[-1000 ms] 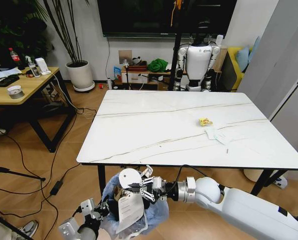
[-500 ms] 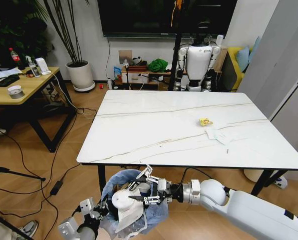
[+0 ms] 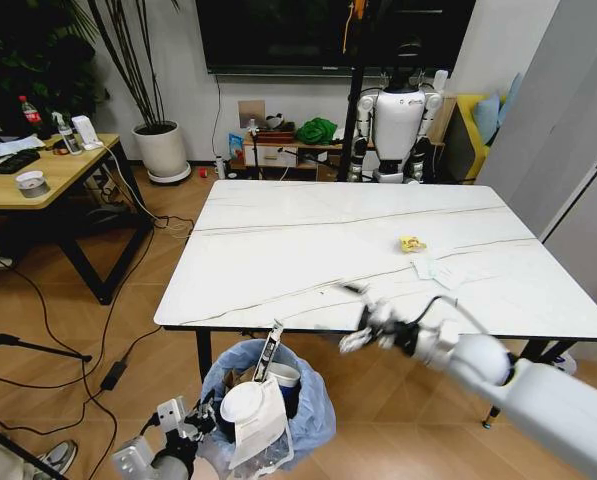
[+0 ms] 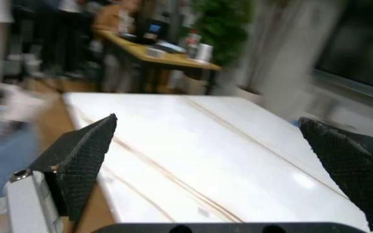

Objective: Pick up the trash bin and place the trash from the table into it.

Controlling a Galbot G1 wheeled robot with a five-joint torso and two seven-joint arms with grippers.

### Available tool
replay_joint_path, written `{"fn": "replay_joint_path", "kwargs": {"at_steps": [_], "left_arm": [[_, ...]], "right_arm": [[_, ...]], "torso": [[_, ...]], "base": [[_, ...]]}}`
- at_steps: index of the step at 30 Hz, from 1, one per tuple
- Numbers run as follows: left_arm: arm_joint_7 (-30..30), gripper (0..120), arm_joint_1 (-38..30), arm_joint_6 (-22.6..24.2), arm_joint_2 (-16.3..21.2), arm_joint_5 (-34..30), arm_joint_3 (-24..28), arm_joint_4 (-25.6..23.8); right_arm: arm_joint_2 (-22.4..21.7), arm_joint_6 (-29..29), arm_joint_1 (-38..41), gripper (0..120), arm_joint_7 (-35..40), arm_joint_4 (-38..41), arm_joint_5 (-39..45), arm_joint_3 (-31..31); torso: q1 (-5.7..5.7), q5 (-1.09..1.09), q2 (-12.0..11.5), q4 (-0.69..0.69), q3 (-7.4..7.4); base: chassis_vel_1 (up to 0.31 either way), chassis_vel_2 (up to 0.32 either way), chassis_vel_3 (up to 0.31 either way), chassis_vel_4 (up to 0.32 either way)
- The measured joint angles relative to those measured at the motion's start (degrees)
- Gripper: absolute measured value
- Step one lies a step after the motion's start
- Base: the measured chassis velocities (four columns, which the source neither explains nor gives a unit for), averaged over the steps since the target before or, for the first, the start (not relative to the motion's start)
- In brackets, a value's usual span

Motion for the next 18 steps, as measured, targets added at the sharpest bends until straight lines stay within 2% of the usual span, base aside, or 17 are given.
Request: {"fn": "replay_joint_path", "kwargs": {"at_steps": [3,4,6,7,10,13,17,18], "left_arm": [[0.33,0,0.44,-0.37,0.13,0.54,-0.28,0.25],[0.37,0,0.49,-0.4,0.13,0.57,-0.28,0.26],[0.71,0,0.91,-0.56,0.13,0.77,-0.4,0.1],[0.71,0,0.91,-0.56,0.13,0.77,-0.4,0.1],[0.71,0,0.96,-0.6,0.65,0.8,-0.55,-0.14],[0.33,0,0.98,-0.49,1.47,0.43,-1.0,-1.36],[0.26,0,1.26,-0.41,1.43,0.38,-1.36,-2.16],[0.25,0,1.63,-0.39,1.0,0.39,-1.61,-2.66]], "right_arm": [[1.5,-0.45,-9.34,100,3.54,-2.16,-0.25,12.26],[1.81,-0.38,-10.39,100,3.69,-2.36,-0.3,13.5],[4.69,1.14,-18.44,100,5.37,-3.5,-3.1,22.48],[4.69,1.14,-18.44,100,5.37,-3.5,-3.1,22.48],[8.54,1.92,-24.67,100,7.38,-3.48,-7.1,29.54],[13.78,1.51,-29.4,100,4.78,-2.09,-6.98,36.63],[17.04,1.08,-30.86,100,3.97,-1.88,-7.26,40.12],[19.9,1.05,-32.18,100,3.6,-2.37,-7.87,42.21]], "torso": [[0.0,-0.01,0.0,-0.01,0.0],[0.0,0.0,0.0,0.0,0.0],[0.0,0.01,0.0,-0.02,0.0],[0.0,0.01,0.0,-0.02,0.0],[-0.01,-0.01,0.01,-0.03,-0.01],[-0.01,-0.04,0.01,-0.02,-0.01],[-0.01,-0.04,0.0,0.0,-0.01],[0.0,-0.02,0.0,0.01,-0.01]], "base": [[0.0,0.0,0.0,0.0],[0.0,0.0,0.0,0.0],[0.0,0.0,0.0,0.0],[0.0,0.0,0.0,0.0],[0.0,0.0,0.0,0.0],[0.0,0.0,0.0,0.0],[0.0,0.0,0.0,0.0],[0.0,0.0,0.0,0.0]]}}
